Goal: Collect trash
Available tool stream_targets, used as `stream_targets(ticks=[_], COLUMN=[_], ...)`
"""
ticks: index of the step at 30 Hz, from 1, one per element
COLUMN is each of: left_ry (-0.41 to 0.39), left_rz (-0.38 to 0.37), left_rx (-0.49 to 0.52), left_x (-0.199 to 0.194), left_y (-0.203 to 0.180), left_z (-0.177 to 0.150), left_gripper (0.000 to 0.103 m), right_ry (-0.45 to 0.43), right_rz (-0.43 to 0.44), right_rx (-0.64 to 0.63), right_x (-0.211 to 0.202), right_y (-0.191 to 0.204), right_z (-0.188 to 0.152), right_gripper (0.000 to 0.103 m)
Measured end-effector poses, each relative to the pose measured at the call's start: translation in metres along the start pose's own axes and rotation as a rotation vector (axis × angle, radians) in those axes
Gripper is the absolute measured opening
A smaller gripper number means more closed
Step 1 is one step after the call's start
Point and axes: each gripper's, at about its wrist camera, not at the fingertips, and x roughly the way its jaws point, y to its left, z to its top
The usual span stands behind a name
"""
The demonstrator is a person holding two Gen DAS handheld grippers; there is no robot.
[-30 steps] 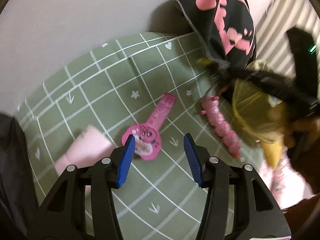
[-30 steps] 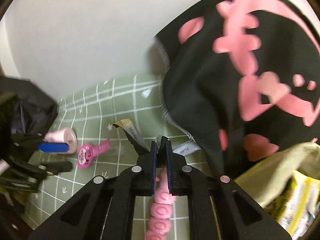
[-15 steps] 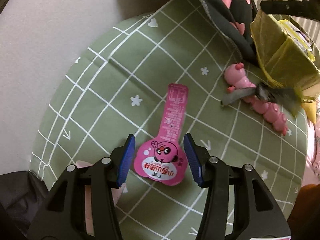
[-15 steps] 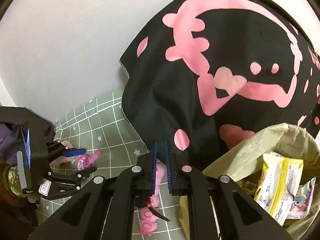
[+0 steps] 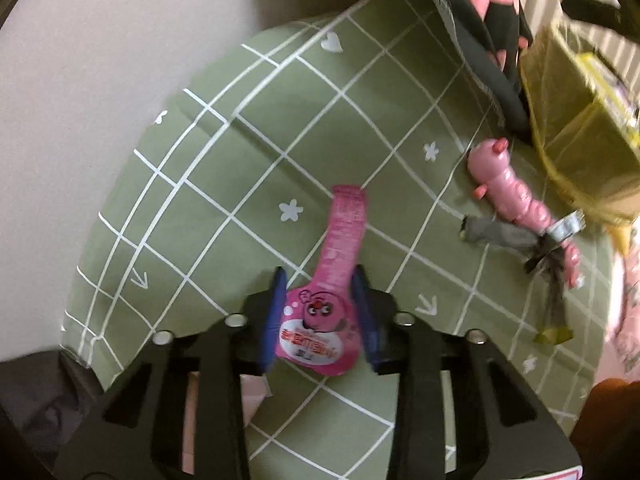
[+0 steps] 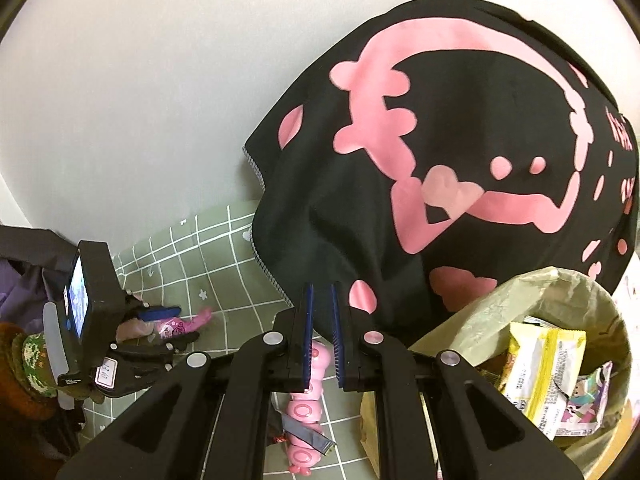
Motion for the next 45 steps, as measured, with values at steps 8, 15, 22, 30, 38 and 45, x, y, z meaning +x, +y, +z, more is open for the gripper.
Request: stream_targets(ticks=[8,15,22,30,38,45], left_ry=[-0.079,-0.194,-0.302,-0.406,-0.429,-0.413], left_rz=[-0.052,-0.11,-0.153,-0.209,-0.287,-0.234], left_rx=[-0.114,-0.184,-0.147,-0.019,0.053,0.028], left_x=[-0.035,-0.089,-0.128,-0.166,-0.163,-0.159], left_y=[0.015,0.019,-0.01,-0.066,-0.119,-0.111], left_z=[0.012,0.015,0.041,0.082,0.116,0.105], left_gripper=[0.001,0.001,0.001,0.001,0.001,0.001], right_ry=[-0.035,-0.103,-0.143,-0.217,-0.246,-0.17], right_rz=[-0.017,-0.029,-0.066,-0.128,-0.185,0.04], right_rx=[0.009,0.011,0.018,0.036,0.089,0.072], right_x=[-0.016,-0.045,-0.077,-0.123,-0.153,-0.129], right_y=[-0.012,-0.024,-0.046,-0.086,-0.129,-0.116], right_z=[-0.004,-0.005,-0.011,-0.011,-0.027,-0.049], right_gripper=[0.01,0.01,0.01,0.01,0.01,0.011])
